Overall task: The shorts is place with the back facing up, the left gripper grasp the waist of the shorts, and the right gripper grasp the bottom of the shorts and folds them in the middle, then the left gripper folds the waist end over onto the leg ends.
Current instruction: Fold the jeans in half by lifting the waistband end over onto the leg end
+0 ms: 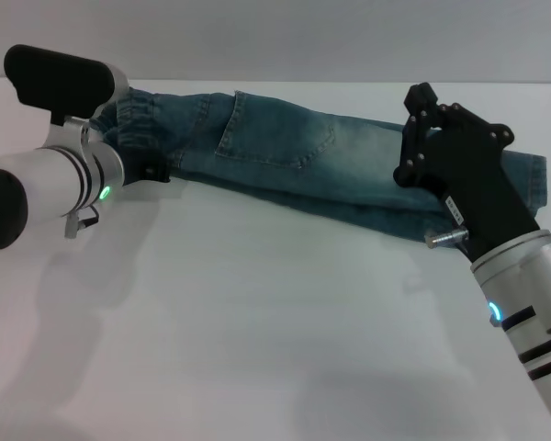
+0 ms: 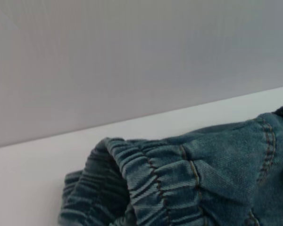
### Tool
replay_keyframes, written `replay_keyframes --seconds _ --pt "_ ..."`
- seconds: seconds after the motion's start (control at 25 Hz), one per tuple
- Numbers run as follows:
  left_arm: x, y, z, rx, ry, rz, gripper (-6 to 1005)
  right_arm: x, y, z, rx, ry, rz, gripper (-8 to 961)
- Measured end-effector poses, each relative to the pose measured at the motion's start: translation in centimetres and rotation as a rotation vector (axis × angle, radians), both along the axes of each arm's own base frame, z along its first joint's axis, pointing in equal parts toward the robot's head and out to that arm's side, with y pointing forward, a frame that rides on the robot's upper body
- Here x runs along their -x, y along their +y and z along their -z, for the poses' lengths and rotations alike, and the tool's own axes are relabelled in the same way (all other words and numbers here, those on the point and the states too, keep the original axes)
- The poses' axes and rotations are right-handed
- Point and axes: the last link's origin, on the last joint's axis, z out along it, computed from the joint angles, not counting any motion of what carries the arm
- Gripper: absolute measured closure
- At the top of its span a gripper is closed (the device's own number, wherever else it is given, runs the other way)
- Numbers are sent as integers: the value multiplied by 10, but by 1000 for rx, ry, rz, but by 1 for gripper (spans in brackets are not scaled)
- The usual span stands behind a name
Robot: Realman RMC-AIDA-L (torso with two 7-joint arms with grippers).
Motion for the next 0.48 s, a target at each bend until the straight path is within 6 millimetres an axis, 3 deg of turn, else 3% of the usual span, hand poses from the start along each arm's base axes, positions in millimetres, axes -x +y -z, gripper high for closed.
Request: replay_keyframes --seconds 0.48 --pt "-7 -16 -6 14 -43 9 998 3 3 5 43 -12 -3 954"
